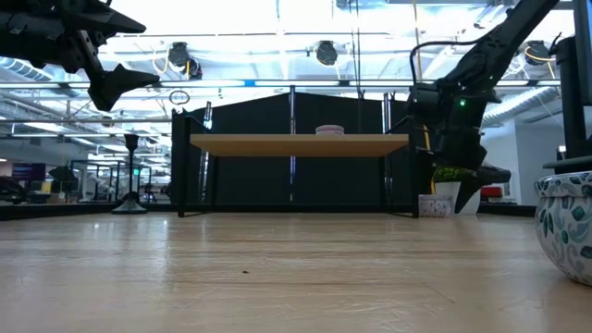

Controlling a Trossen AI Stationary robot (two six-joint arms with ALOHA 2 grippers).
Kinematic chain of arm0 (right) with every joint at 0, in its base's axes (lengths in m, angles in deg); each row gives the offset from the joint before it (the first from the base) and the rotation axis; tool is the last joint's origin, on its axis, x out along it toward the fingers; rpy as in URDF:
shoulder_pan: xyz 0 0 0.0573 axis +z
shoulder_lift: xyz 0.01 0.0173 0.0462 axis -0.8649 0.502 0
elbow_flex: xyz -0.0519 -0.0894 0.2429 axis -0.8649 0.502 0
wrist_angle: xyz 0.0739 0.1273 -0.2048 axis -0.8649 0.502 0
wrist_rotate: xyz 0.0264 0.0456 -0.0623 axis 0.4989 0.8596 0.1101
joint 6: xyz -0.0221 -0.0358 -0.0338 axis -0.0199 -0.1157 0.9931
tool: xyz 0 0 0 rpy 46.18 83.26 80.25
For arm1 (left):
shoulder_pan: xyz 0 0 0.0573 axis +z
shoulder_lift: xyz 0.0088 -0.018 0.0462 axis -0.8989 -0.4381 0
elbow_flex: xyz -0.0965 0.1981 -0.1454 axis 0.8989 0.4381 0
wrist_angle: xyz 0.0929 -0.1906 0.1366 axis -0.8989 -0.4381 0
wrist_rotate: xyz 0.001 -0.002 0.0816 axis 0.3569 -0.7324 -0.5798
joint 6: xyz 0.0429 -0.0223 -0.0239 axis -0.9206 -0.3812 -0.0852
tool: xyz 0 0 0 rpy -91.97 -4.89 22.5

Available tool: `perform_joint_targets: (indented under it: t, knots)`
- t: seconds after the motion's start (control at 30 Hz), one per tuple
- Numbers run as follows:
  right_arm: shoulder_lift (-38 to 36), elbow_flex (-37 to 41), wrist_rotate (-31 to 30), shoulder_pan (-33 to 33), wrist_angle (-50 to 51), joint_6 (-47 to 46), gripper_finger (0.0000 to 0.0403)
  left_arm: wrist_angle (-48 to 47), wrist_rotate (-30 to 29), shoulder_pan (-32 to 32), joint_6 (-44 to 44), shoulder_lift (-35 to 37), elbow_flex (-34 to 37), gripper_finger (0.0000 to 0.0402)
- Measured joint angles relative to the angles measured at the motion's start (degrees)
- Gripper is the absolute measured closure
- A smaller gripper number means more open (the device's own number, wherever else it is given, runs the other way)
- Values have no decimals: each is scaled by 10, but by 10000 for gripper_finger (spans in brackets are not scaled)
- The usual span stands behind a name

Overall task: Pick & Place candle stick holders
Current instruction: Put the white patterned scented candle on the shelf

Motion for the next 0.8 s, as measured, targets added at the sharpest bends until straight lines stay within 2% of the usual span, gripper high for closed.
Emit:
perform_joint_targets:
  t: [0.37,0.8]
  knots:
    - [6,0,4,0,13,41,87,1,4,0,2,0,0,50]
    - [4,-1,34,-4,90,90,87,0,5,0,2,0,0,50]
